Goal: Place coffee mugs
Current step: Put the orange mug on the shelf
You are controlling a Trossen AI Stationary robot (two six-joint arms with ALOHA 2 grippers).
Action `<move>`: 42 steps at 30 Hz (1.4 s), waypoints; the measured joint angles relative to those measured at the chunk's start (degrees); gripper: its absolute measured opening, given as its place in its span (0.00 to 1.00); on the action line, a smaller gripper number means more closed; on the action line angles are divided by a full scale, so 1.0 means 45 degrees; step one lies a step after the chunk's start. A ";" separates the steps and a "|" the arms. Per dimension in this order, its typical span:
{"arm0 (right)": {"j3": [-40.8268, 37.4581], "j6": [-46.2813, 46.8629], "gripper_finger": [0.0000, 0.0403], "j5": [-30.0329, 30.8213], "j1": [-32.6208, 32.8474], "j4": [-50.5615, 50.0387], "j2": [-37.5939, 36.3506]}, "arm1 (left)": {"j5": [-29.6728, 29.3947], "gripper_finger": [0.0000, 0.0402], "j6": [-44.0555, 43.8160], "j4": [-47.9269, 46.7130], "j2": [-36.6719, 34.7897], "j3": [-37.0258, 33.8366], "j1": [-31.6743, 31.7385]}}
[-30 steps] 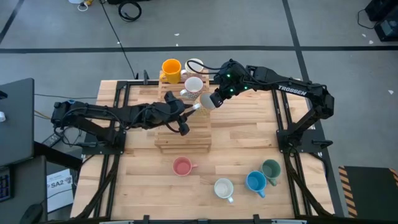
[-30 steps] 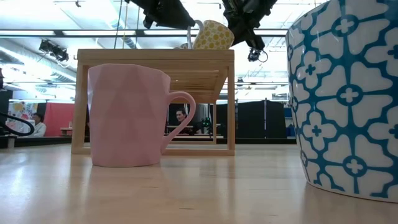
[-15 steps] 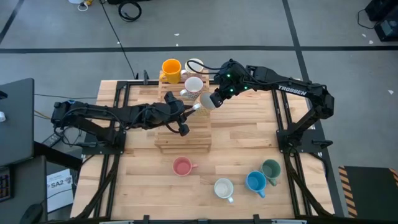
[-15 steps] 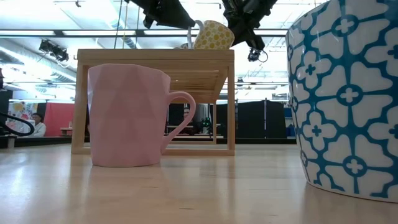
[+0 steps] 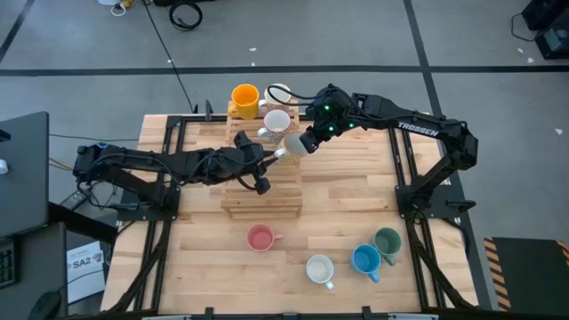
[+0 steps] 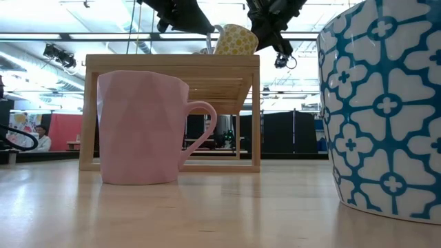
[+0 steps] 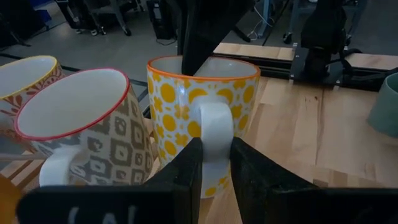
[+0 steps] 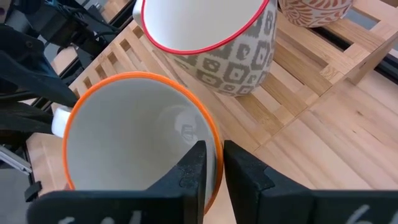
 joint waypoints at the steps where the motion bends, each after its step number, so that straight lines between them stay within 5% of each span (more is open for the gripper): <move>1: 0.0000 0.0000 0.16 -0.0006 0.0000 0.0018 -0.0001 | -0.0019 0.19 -0.0157 -0.0108 0.0000 0.0000 0.0000; 18: 0.0003 -0.0073 0.31 -0.0534 0.0005 0.0191 -0.0019 | -0.0111 0.19 -0.0621 -0.0996 0.0000 0.0010 0.0000; 42: 0.0117 0.0243 0.31 -0.2253 -0.0291 0.0937 -0.0097 | -0.0033 0.19 -0.1821 -0.2747 -0.0690 -0.0005 -0.0146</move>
